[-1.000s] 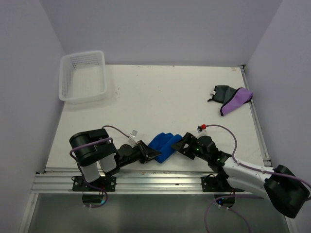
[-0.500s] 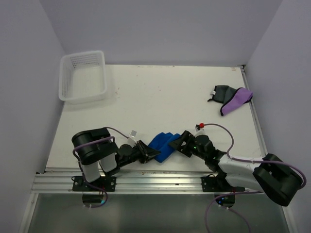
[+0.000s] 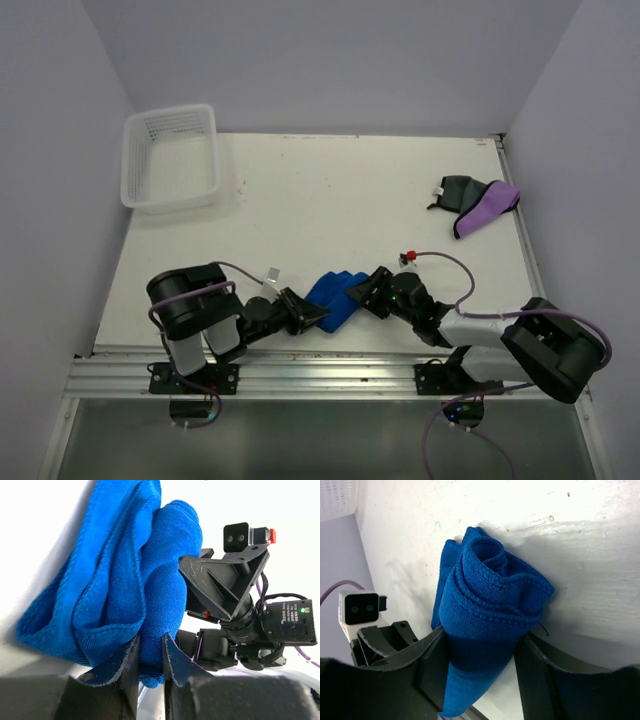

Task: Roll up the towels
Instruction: Roll the towel

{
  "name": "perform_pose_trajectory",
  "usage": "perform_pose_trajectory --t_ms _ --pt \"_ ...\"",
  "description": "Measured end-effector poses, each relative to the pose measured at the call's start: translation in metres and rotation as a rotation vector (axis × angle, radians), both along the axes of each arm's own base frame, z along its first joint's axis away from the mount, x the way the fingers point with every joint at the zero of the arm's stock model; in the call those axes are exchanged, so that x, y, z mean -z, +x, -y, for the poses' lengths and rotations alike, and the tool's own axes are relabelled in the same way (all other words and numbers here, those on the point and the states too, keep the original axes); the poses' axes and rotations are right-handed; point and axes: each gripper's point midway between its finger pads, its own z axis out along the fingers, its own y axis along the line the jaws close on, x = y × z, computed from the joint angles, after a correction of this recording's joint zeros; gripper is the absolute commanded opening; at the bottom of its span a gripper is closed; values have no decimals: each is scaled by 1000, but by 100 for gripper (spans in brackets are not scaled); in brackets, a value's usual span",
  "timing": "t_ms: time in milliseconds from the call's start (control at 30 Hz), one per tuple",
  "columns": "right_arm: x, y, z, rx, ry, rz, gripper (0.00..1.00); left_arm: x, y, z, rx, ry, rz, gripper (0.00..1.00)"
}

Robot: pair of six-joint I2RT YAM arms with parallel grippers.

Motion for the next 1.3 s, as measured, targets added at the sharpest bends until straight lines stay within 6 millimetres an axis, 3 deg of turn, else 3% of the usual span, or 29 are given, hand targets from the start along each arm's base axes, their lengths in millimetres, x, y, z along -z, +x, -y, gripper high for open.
perform_pose_trajectory --t_ms 133,233,467,567,867,967,1133,1300 --pt "-2 5 -3 12 -32 -33 42 -3 3 -3 -9 29 36 0" --pt "-5 6 -4 18 -67 -63 36 -6 7 -9 -20 80 77 6" --pt "-11 0 -6 4 -109 -131 32 -10 13 -30 -48 235 192 35" --pt "-5 0 -5 9 -137 -161 32 -5 15 -42 -63 312 221 40" --pt "0 4 -4 23 -166 -194 33 9 22 -85 -98 568 327 42" --pt "0 4 -3 25 -173 -200 34 3 24 -95 -107 615 388 45" --pt "-1 3 -2 23 -193 -210 34 -24 28 -90 -97 647 522 47" --pt "-3 4 1 20 -224 -222 34 -56 22 -62 -4 708 725 47"
